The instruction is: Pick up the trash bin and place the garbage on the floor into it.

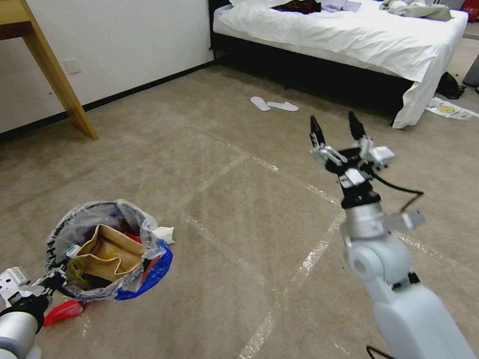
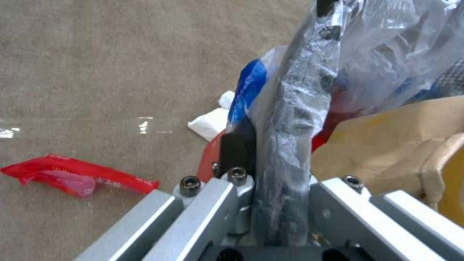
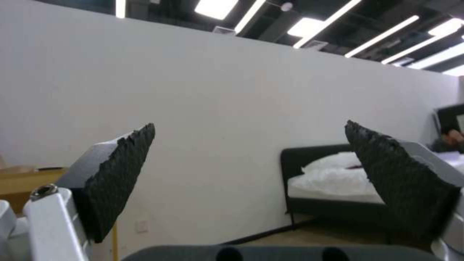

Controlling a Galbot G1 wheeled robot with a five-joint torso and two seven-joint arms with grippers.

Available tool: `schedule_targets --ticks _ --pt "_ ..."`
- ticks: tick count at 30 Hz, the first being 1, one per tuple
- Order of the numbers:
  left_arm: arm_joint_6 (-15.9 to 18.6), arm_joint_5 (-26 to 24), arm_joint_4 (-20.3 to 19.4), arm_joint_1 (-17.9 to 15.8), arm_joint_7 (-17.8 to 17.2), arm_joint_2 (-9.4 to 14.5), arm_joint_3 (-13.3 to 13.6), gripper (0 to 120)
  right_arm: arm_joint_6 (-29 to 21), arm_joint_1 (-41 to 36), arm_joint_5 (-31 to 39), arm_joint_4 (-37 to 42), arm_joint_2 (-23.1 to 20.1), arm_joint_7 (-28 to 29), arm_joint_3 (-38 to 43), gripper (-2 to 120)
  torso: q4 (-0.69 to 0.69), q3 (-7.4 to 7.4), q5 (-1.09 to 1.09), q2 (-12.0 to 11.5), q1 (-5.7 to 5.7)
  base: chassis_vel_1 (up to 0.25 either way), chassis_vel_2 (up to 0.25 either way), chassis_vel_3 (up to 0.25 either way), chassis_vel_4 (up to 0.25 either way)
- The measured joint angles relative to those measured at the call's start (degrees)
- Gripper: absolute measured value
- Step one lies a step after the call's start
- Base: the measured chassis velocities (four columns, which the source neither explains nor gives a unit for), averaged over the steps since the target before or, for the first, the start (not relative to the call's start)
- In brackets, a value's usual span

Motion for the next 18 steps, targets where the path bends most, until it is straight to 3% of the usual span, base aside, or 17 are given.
schedule_targets --ticks 6,18 --pt "-0.92 0.51 -0.34 -0.01 0.73 -0.38 -0.85 0 3.82 -6.05 -2.53 -1.74 2.46 -1.42 2.34 100 0.01 0.00 0.00 0.00 0.00 0.000 0.000 0.000 0.000" --pt "-0.92 -0.80 -1.59 -0.08 0.41 -0.42 -0.90 0 4.74 -9.93 -3.32 -0.93 2.84 -2.16 3.17 100 0.01 0.00 0.00 0.00 -0.01 -0.031 0.029 0.033 -0.036"
